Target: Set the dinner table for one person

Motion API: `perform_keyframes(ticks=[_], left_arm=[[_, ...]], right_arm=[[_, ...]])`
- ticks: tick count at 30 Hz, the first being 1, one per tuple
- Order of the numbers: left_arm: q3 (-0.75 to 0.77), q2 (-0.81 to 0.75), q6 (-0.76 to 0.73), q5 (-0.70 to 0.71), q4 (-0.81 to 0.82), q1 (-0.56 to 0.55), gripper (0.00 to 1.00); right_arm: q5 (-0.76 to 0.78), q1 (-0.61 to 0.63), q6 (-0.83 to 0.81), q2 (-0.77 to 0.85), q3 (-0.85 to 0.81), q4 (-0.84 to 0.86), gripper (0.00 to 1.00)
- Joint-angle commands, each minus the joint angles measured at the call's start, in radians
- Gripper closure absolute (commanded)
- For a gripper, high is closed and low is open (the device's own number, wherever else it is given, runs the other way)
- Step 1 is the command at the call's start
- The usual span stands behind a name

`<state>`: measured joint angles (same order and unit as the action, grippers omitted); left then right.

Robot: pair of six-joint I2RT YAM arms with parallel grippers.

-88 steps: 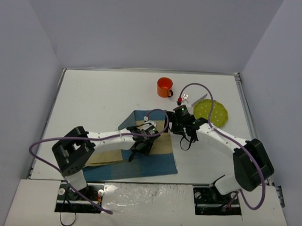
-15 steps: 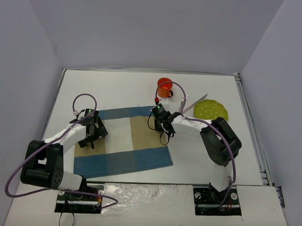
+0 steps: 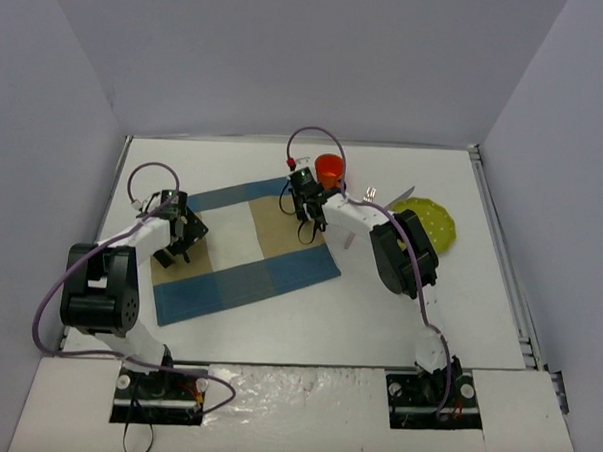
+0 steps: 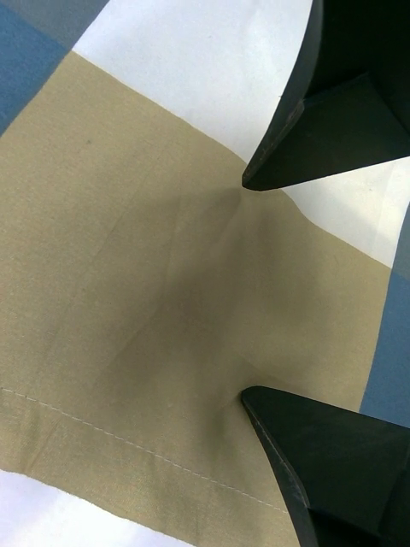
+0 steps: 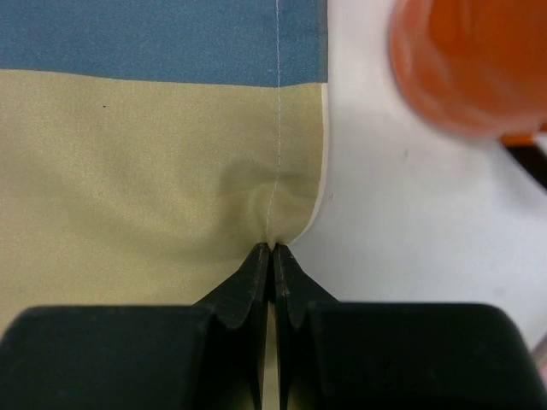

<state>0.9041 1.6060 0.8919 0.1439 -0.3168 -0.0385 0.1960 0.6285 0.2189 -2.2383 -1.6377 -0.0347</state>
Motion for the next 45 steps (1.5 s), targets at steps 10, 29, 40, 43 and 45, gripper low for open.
perform_keyframes(ticks=[10, 29, 40, 43, 45], left_arm=[[0.072, -0.033, 0.033, -0.089, -0.018, 0.015, 0.03], [0.05, -0.204, -0.25, -0.144, -0.093, 0.015, 0.03], [-0.175, -0.182, -0.078, -0.2, 0.021, 0.015, 0.03], [-0.203, -0.148, -0.04, -0.205, 0.06, 0.015, 0.03], [-0.211, -0.126, -0.021, -0.216, 0.081, 0.015, 0.03]], right_arm=[[0.033, -0.036, -0.208, -0.077, -0.317, -0.035, 0.63], [-0.141, 0.055, 0.272, 0.347, 0.396, 0.083, 0.56], [-0.061, 0.024, 0.247, 0.292, 0.516, 0.148, 0.58], [-0.035, 0.011, 0.225, 0.274, 0.511, 0.149, 0.58], [-0.024, 0.003, 0.211, 0.264, 0.498, 0.148, 0.58]])
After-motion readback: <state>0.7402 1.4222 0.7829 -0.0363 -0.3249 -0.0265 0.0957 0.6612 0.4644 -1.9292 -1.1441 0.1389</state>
